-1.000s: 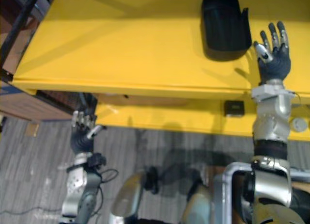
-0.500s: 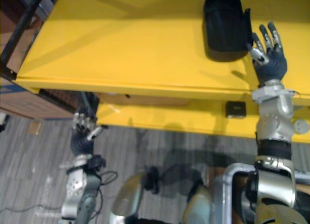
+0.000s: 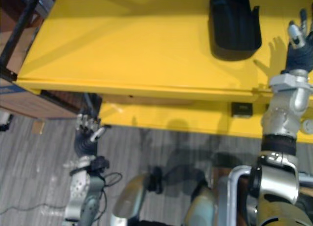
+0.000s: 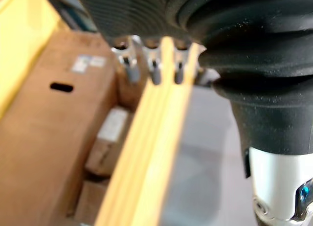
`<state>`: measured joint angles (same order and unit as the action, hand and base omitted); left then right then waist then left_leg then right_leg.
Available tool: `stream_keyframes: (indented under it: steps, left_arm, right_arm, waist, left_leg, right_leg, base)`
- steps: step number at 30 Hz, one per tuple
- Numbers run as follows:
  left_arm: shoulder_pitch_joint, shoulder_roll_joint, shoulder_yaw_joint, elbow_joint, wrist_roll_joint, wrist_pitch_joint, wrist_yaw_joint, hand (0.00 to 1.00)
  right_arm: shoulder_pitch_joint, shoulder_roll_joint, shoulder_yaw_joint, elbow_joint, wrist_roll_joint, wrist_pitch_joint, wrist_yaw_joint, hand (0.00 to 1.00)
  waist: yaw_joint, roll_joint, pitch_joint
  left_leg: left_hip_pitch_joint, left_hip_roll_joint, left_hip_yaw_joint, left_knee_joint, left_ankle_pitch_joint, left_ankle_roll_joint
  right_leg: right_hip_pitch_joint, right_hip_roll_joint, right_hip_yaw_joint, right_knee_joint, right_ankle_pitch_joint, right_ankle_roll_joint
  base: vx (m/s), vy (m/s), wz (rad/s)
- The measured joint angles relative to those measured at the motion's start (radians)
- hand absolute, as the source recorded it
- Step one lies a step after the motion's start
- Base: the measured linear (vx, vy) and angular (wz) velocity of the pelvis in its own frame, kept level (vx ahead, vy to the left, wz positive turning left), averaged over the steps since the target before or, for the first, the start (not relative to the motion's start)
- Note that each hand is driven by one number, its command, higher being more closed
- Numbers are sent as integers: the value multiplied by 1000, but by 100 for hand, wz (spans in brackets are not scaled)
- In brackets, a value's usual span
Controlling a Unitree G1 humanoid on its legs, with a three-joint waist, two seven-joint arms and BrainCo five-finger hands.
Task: Walk over and take plastic housings, then place them on the shelf
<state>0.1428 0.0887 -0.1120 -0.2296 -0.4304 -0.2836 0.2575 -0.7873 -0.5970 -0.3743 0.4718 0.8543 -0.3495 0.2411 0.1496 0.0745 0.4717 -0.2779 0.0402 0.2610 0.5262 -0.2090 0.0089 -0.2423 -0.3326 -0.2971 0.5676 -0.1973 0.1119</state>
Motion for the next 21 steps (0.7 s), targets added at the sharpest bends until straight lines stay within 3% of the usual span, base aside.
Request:
stream_keyframes:
  steps: [4, 10, 13, 21]
  left_arm:
    - [5, 0, -20, 0, -4, 3, 0, 0]
    - [6, 0, -20, 0, -4, 3, 3, 0]
    - [6, 0, -20, 0, -4, 3, 4, 0]
    - [6, -1, -20, 7, -3, 4, 3, 0]
  right_arm:
    - [14, -1, -35, -21, -31, 25, -24, 0]
    - [40, -2, -16, 33, -96, 203, -49, 0]
    - [39, -4, 4, 80, -116, 265, -48, 0]
    - [12, -48, 60, 171, -134, 348, -14, 0]
  waist:
    - [-1, 1, -1]
    - [-2, 8, -5]
    - [0, 8, -5]
    - [0, 9, -5]
  left_leg:
    - [8, -4, 1, -17, 5, -3]
    - [14, -8, 3, -31, 13, -3]
    - [14, -8, 3, -31, 14, -2]
    - [14, -9, 2, -33, 17, -3]
  right_leg:
    - [0, -2, 4, 2, -2, -1]
    - [-1, -4, 6, 0, -1, -1]
    - [0, -4, 6, 0, -1, 0]
    - [0, -4, 5, -1, -1, 0]
  base:
    - [-31, -33, -2]
    - [-5, -4, 0]
    - [0, 0, 0]
    - [14, -7, 0]
